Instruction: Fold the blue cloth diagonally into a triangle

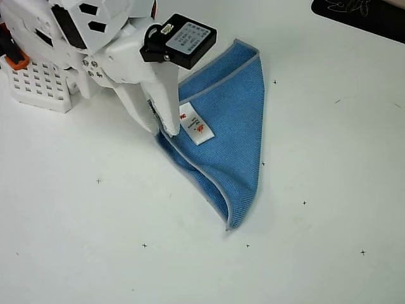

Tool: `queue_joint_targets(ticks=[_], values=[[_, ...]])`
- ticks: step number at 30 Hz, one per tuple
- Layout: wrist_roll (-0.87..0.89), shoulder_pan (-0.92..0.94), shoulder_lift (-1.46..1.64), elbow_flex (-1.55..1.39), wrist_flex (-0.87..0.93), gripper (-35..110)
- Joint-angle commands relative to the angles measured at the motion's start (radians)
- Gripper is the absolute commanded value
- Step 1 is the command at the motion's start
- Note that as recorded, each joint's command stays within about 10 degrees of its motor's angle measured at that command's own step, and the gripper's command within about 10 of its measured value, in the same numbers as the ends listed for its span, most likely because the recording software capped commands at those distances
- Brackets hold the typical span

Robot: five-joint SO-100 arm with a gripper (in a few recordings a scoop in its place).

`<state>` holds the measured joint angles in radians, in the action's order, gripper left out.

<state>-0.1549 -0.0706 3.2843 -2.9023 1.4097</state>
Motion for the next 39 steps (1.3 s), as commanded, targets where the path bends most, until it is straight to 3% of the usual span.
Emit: queue_joint_targets(ticks=[1,39], values=[[-0.008,-0.008,0.023,-0.009,0.017,16],[-0.020,0.032,0.025,-0.031,0.012,18]])
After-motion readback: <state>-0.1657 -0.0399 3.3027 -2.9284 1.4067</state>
